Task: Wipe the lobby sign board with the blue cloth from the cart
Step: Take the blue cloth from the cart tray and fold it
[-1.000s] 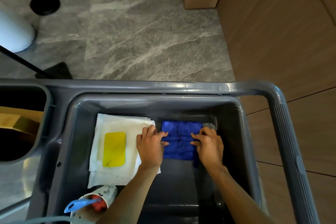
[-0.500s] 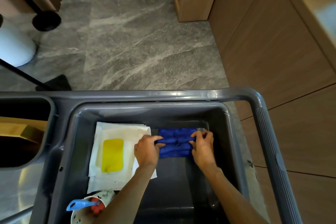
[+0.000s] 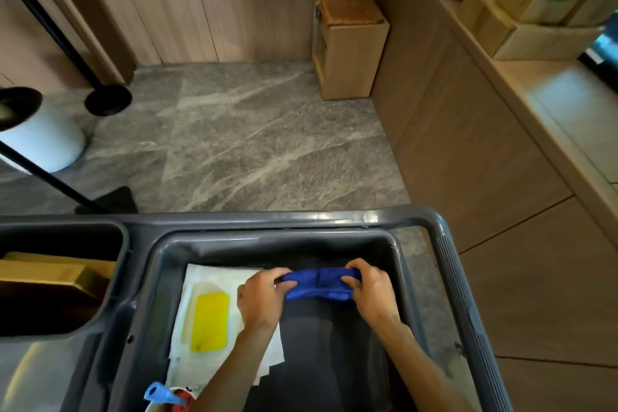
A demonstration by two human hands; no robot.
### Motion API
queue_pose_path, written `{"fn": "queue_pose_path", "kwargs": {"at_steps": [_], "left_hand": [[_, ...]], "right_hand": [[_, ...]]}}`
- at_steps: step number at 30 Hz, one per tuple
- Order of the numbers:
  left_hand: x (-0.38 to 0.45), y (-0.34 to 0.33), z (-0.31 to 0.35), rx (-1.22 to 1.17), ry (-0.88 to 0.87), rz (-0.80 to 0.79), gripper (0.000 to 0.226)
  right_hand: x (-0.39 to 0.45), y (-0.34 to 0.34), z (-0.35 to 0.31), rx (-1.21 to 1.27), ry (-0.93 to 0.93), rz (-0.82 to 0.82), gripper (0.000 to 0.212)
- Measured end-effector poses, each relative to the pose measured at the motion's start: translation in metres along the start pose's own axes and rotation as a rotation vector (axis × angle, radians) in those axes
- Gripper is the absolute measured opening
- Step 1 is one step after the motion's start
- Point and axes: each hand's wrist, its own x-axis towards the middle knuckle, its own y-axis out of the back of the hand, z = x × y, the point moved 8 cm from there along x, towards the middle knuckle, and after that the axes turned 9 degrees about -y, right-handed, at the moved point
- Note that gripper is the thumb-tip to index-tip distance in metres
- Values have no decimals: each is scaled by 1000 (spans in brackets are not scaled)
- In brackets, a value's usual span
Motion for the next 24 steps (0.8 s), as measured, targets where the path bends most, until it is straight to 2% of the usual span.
{"fn": "queue_pose_path", "kwargs": {"at_steps": [7, 13, 21, 24], "left_hand": [[13, 66, 54, 7, -213, 183, 22], [34, 121, 109, -23, -331, 282, 20], [46, 175, 160, 40, -449, 293, 18], [50, 187, 172, 75, -443, 226, 14]], "right_hand": [[5, 63, -47, 42, 126, 126, 22], [6, 130, -95, 60, 219, 220, 16], [-1, 200, -149, 5, 323, 286, 16], [-9, 218, -170, 10, 398, 311, 15]]}}
